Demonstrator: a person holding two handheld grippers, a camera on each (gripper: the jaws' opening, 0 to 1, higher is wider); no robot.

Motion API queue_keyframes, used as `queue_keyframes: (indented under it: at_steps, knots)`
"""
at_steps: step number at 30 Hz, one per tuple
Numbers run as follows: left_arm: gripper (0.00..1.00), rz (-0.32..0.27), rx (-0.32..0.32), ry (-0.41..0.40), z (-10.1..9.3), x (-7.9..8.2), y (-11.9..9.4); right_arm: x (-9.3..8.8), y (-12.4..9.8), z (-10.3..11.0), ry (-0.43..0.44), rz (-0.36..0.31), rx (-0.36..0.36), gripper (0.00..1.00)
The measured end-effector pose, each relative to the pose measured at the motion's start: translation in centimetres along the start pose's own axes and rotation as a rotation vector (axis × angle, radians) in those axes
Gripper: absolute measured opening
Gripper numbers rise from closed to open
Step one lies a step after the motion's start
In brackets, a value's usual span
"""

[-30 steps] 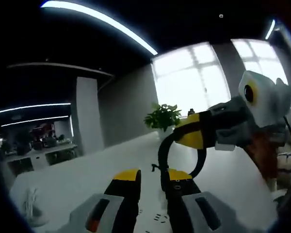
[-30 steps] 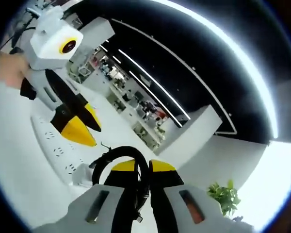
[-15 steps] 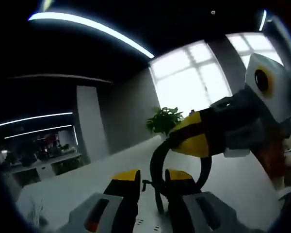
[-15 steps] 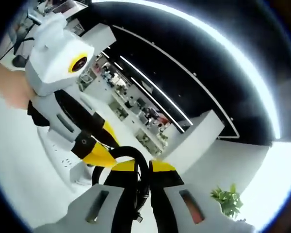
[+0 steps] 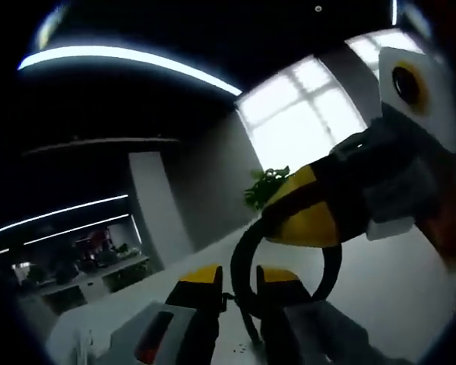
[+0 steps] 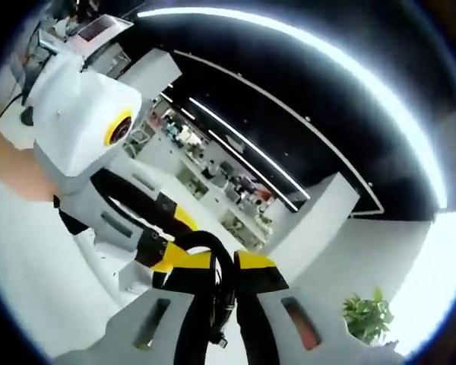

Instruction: Straighten the power strip on the desk, plug the charger into it

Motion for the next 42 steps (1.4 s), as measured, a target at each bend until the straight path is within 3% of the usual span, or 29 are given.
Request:
queue_keyframes:
  at_steps: [4,10,18,34,42]
  knots:
    - [0.12,0.019,0.013,0.055,-0.2,0.1,-0.2,0.3,0.0,0.2,-0.008,-0.013,-0.002,0.08]
    - [0.08,-0.02,-0.024,-0.048,0.2,0.2,-0.5,0.5,-0.3,0.4,0.004,-0.053,0.019,0.08]
    - [0.06,-0.024,-0.043,-0.124,0.8,-0.4,-0.8,0.4,0.1,1.2,0.005,-0.112,0.073,0.09]
    - [0.06,-0.047,-0.074,-0.15,0.9,-0.4,-1.5,1.2,0.0,1.7,0.036,-0.171,0.125,0.11]
    - [0.06,-0.076,-0.064,-0.228,2.0,-0.8,-2.1,1.2,-0.6,1.5,0.04,-0.184,0.139,0.14]
Point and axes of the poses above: the point that each gripper's makers call its tool centre point, and the gripper's own axes: y roughly forward along the fingers, z roughly to its left, x roughly out of its top, the point moved 3 cm from there along -y, roughly backward along the fingers, and after that the axes turned 13 degrees about -x, right-handed, at the moved point
